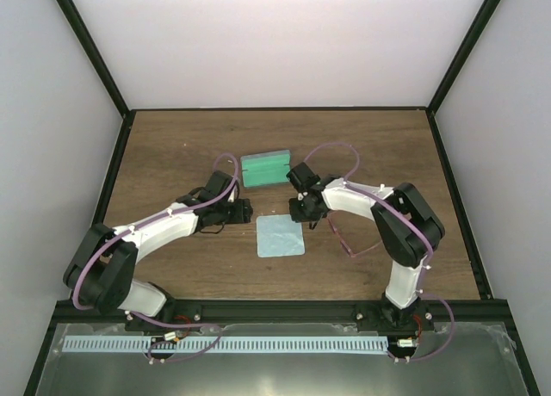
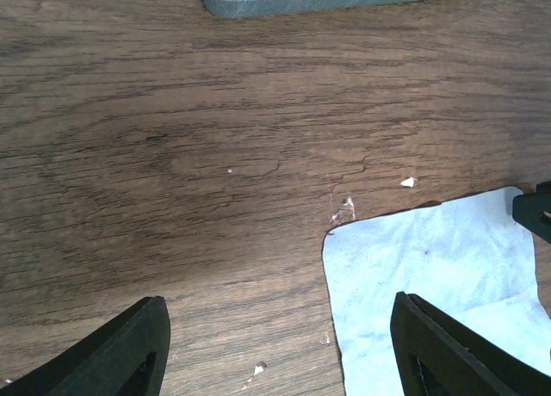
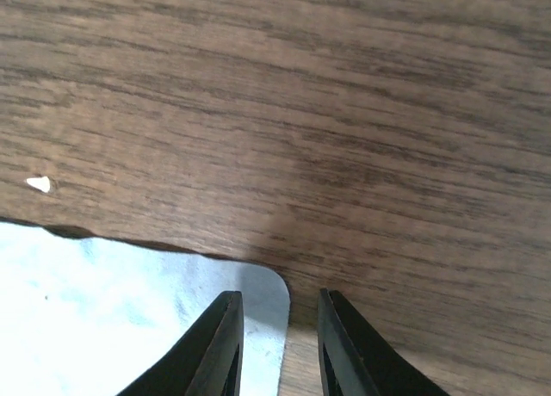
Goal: Organize the sunglasses
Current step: Fold the glasses cleaning cloth at the center of the board.
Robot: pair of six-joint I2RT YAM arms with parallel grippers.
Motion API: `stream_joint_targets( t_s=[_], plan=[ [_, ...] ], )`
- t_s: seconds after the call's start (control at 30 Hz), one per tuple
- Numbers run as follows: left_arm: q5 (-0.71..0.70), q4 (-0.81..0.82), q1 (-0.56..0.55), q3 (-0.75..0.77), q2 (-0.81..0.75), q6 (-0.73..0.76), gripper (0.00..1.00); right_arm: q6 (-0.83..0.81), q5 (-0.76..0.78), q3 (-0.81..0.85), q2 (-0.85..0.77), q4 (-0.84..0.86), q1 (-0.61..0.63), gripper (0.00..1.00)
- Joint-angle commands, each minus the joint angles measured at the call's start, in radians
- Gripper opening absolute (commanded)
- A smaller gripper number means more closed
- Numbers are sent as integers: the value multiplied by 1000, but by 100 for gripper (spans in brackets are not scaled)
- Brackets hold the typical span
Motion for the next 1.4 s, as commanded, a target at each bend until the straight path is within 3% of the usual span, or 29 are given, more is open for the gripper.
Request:
stream_joint_targets(
  t_s=[0.0,0.13,0.27,0.4,0.53,0.67,0.77,1.2,1.37],
  plan=[
    [-11,-2,-2,-15,2,9,72,-9,14,47,37,-3,15,26],
    [-12,-1,-2,-27,-3,8,72,-13,15,58,64,-11,26,23],
    [-7,0,-2,-32,-6,13,72,-14,12,46,89,-3,35,8],
    [4,8,-2,-31,1,22,72,-12,15,38,91,-5,38,1],
    [43,38,-10,-26,28,22,70,-14,17,43,83,-11,40,1],
    [42,27,-36,29,98,21,55,-14,14,46,77,-16,39,1],
    [41,22,-53,71,159,24,49,-14,14,40,69,-18,39,1],
    [65,-27,-75,180,309,31,44,-28,13,10,52,-16,39,1],
    [56,-27,-84,180,330,25,35,-37,10,13,62,-17,39,1]
  ],
)
